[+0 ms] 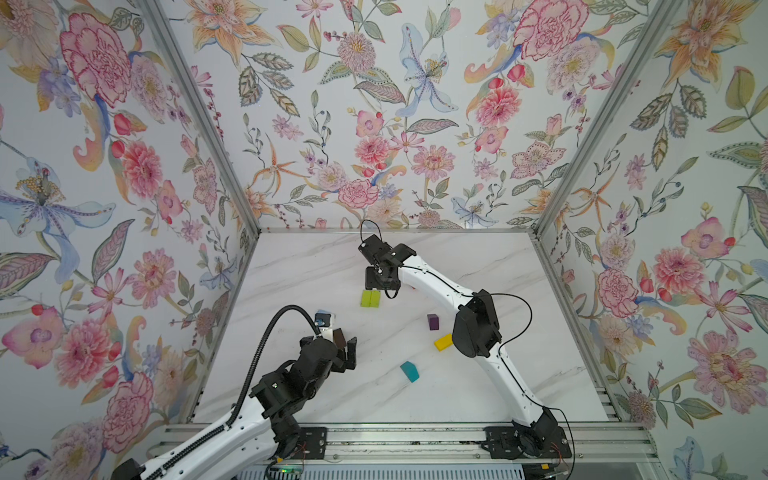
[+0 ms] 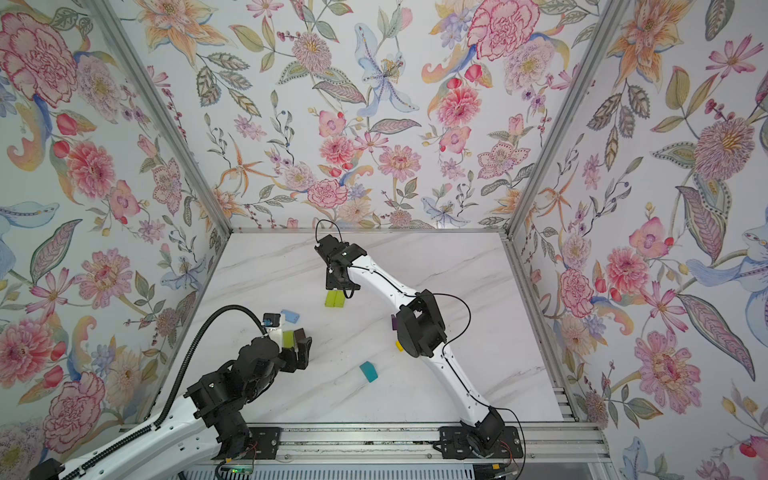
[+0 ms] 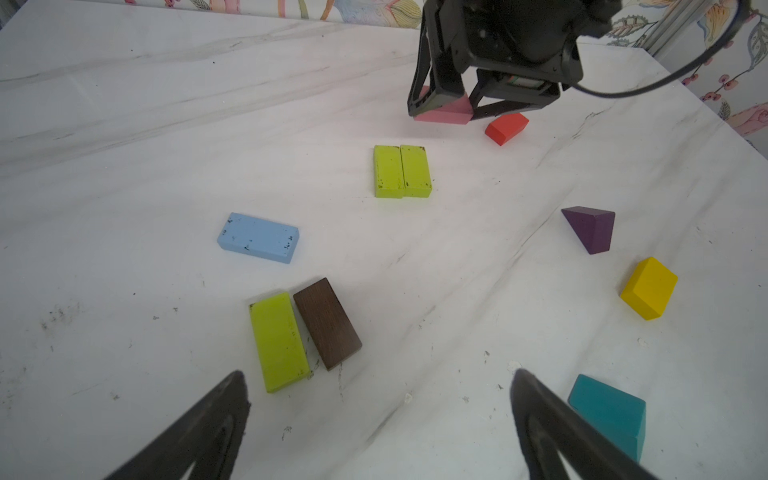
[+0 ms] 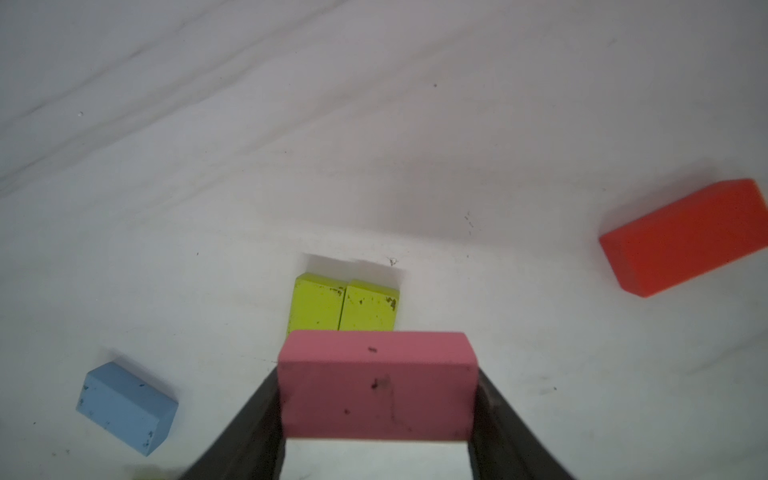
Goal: Build the wood block tower
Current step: 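Carry the pink block over the lime green pair with the right gripper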
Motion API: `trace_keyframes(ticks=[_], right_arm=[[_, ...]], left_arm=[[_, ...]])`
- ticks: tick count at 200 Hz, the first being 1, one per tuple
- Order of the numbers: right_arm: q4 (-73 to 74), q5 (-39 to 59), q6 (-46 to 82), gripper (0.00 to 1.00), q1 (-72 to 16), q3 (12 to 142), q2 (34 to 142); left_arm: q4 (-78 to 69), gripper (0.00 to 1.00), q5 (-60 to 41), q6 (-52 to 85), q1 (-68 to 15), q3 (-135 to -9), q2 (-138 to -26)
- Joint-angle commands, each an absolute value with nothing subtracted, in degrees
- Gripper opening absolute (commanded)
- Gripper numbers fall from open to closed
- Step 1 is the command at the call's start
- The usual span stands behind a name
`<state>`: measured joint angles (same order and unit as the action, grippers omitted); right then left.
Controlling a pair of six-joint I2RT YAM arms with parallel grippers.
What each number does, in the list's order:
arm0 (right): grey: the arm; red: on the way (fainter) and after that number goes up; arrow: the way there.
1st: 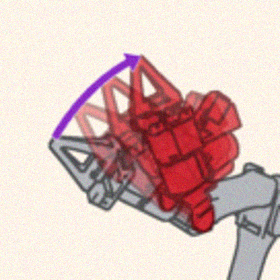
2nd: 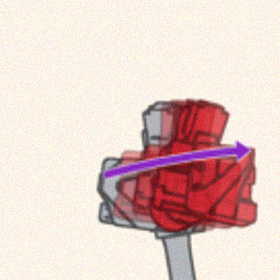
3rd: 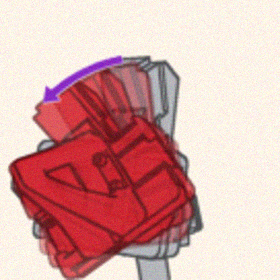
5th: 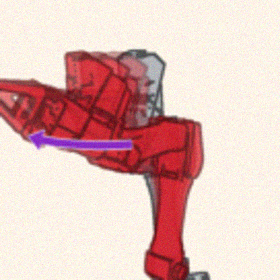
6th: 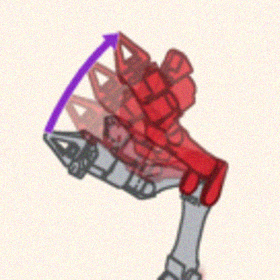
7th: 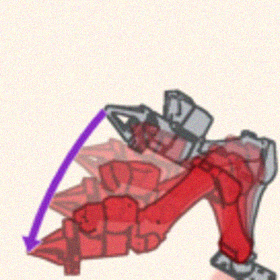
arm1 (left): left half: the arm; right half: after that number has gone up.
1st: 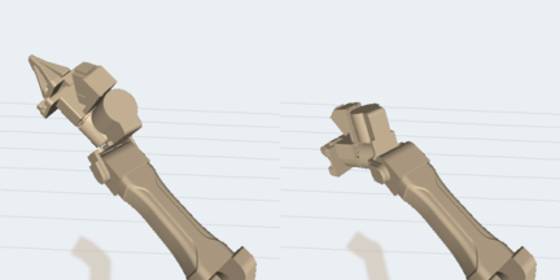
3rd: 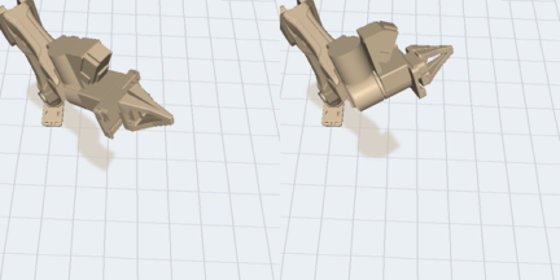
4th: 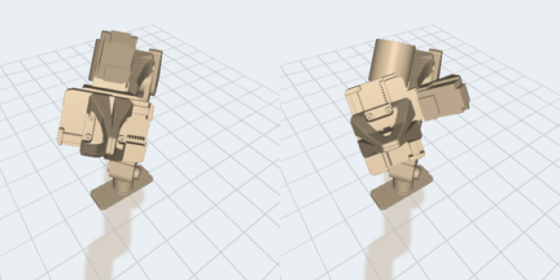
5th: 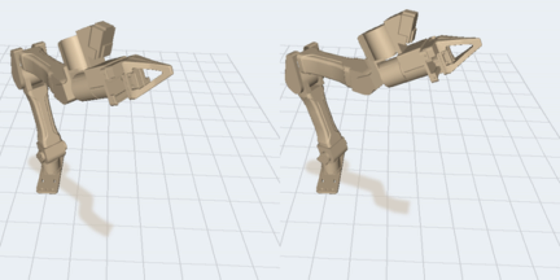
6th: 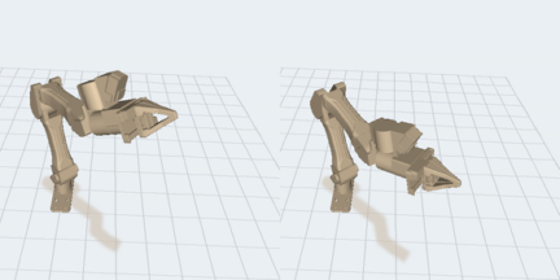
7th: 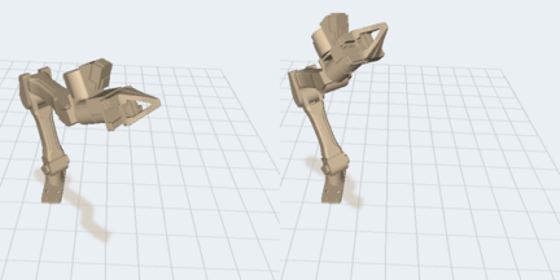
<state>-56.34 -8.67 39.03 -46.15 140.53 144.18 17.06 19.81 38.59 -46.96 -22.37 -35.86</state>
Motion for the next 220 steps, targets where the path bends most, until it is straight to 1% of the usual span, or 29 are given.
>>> trace_keyframes(ticks=[1,62,220], right_arm=[[-57.8,-9.9,41.3,0.52,-47.1,143.9,145.7],[-57.8,-10.6,42.4,0.52,-48.1,146.8,149.0],[-57.8,-9.7,42.7,0.53,-47.6,146.7,151.6]], left_arm=[[15.9,0.99,21.2,38.2,-47.6,-22.1,-35.1],[15.4,0.99,20.4,38.3,-47.6,-21.3,-34.1],[15.1,0.99,21.1,37.9,-47.6,-21.3,-34.0]])
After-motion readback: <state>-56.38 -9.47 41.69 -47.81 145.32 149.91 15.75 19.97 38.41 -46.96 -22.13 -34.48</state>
